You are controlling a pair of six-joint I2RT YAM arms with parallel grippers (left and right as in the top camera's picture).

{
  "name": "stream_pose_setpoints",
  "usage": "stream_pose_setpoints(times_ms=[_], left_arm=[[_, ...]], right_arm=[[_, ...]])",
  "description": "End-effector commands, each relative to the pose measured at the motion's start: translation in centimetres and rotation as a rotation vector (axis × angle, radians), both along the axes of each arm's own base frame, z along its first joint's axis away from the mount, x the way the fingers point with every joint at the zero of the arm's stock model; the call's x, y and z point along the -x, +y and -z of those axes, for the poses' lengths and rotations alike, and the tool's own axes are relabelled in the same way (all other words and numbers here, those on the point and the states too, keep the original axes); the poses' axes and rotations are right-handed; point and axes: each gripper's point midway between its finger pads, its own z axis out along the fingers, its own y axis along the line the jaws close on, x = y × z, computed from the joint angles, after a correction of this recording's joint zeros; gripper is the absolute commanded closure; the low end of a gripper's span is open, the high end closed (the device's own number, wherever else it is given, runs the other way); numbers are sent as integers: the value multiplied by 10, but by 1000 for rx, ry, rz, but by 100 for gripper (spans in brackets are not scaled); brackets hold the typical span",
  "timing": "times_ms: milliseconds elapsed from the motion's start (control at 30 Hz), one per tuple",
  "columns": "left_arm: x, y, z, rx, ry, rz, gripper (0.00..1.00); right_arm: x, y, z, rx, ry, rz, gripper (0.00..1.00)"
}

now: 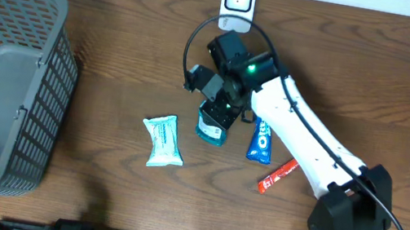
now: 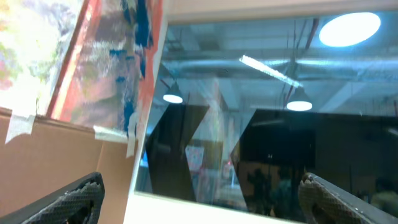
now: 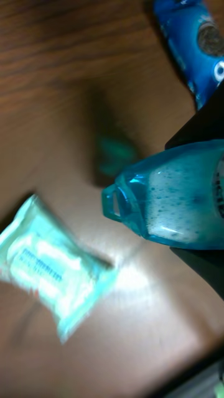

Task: Scan the item barcode
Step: 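Reach the right gripper to the teal mouthwash bottle and grasp it, then lift the bottle with the right gripper up to the scanner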

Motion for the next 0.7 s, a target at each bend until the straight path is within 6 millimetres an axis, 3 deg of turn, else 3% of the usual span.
stream_pose_setpoints(times_ms=[0, 200, 467, 667], left_arm=[[-3, -2, 5, -8, 21, 8, 0], [-5, -2, 8, -8, 37, 8, 0], [-8, -7, 6, -25, 12, 29, 0], [-55, -33, 36, -102, 93, 174, 0]], right_arm=[[13, 26, -50, -201, 88, -4, 85], [37, 24, -73, -278, 239, 0, 82], [24, 9, -68, -241, 213, 40, 82], [8, 1, -61, -179, 126, 59, 84]])
